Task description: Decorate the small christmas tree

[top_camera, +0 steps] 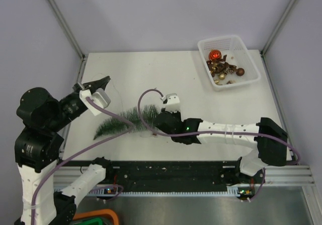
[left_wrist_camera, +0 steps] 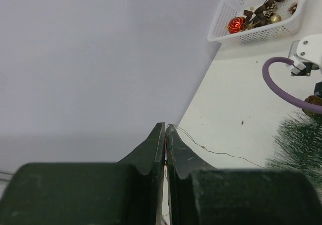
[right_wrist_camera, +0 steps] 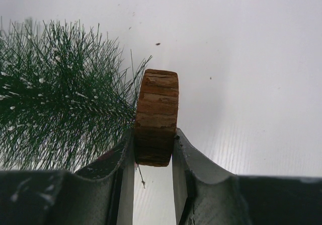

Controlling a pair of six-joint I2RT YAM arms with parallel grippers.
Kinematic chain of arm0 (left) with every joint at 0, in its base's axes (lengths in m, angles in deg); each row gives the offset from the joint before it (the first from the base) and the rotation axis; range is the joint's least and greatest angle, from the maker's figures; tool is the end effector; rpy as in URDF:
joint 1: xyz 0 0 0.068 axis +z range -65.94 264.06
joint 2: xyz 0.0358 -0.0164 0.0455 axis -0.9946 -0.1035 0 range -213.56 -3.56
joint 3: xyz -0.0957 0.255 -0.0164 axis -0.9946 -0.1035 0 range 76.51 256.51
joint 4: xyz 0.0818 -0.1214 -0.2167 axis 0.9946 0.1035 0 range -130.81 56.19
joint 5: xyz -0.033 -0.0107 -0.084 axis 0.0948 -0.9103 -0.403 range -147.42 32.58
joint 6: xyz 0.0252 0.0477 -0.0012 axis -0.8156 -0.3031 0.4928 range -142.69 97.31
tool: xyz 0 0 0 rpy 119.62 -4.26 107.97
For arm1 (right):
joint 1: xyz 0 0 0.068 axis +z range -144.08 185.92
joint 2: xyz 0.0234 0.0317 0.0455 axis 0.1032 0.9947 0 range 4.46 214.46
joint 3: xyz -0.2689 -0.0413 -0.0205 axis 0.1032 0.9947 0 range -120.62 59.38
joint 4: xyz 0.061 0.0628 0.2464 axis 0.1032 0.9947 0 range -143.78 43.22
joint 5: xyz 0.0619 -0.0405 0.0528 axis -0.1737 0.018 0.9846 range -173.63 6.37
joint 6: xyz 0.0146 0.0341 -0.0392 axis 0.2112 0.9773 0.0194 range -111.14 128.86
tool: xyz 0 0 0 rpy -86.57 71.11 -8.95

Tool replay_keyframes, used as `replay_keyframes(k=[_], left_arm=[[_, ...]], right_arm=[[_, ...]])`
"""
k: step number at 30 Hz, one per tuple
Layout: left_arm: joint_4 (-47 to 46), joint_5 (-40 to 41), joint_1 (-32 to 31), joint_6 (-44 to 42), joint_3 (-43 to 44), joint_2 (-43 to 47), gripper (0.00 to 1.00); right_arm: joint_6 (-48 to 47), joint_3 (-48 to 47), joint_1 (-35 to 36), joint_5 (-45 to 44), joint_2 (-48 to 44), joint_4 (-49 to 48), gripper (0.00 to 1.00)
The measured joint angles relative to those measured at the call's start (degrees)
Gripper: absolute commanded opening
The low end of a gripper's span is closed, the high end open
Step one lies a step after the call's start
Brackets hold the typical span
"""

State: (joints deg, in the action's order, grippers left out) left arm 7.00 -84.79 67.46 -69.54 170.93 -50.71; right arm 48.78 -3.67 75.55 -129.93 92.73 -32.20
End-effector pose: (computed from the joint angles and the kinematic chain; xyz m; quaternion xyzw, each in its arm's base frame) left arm 0.0607 -0.0352 0.5267 0.5046 0.4996 0.0161 0.7039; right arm 0.1380 0.2973 0.2554 -0.0793 0.8635 0.0656 0.4938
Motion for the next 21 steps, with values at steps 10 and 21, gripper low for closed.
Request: replay_keyframes(k=[10, 21], left_arm=[[-1.55, 0.00, 0.00, 0.26, 0.09, -3.56, 0.07], [-8.04, 1.86, 0.00, 0.44, -2.91, -2.69, 0.04]], right_arm=[[-0.46, 3.21, 2.80, 5.62, 0.11, -4.63, 0.00], [-0.81, 3.41, 2.80, 10.36, 4.44, -7.87, 0.00]])
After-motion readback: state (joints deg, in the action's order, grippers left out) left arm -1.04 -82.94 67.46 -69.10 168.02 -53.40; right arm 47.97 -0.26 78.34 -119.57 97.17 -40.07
